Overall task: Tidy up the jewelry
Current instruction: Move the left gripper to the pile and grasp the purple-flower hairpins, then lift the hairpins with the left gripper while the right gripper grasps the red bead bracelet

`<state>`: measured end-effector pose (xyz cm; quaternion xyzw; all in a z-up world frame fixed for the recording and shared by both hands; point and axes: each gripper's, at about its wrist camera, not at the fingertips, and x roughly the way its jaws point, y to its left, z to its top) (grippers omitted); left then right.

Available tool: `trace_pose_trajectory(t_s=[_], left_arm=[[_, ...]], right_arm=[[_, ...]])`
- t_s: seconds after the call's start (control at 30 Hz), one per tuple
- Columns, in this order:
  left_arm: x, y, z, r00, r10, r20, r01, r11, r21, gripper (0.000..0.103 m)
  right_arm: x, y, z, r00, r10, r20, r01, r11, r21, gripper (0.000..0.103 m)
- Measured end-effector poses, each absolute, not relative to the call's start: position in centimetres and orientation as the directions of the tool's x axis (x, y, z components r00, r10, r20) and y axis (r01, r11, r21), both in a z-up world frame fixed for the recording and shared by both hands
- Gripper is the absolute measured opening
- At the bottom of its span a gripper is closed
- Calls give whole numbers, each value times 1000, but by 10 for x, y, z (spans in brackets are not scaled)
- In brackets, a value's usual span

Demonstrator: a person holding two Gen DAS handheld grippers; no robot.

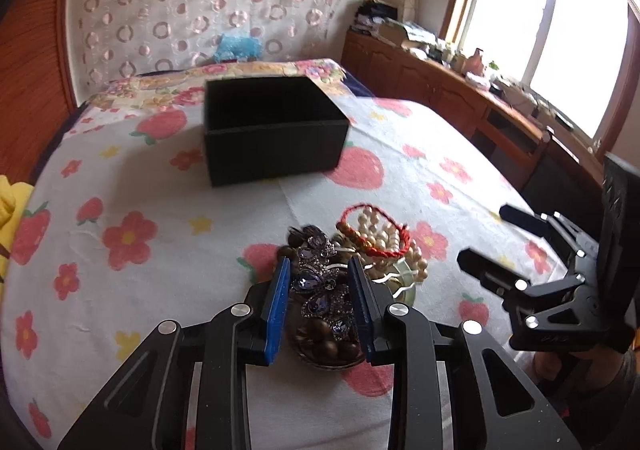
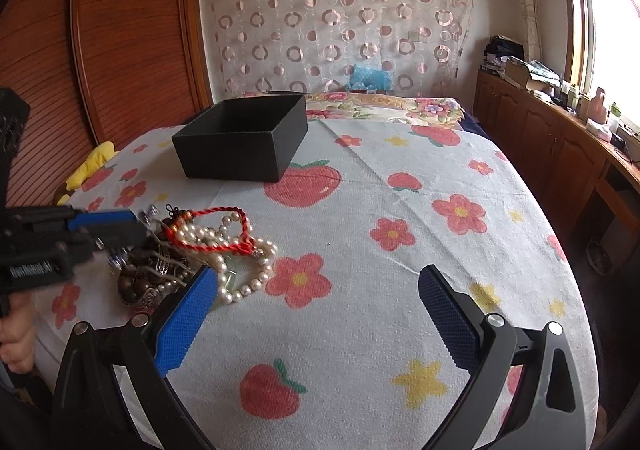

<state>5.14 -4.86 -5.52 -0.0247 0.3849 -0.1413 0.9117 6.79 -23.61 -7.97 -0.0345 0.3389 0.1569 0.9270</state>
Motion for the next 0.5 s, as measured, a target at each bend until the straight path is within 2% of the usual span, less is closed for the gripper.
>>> trace_pose_trajectory(t_s=[0.3,0.4,0.5], left_arm=[[44,-25,-41,719,-224,-658,202,973,-111,28],[44,-16,-41,723,-223,-654,189,974,-124,28],[43,-10,-42,726,-213,-654,174,977,-126,27]], right_arm=[[73,-218,-75,706,289,-647,-355,934,30,100],[77,-209,-71,698,307,-647,-385,923,23,95],[83,-199,-71,672,341,-657,-426,904,34,85]])
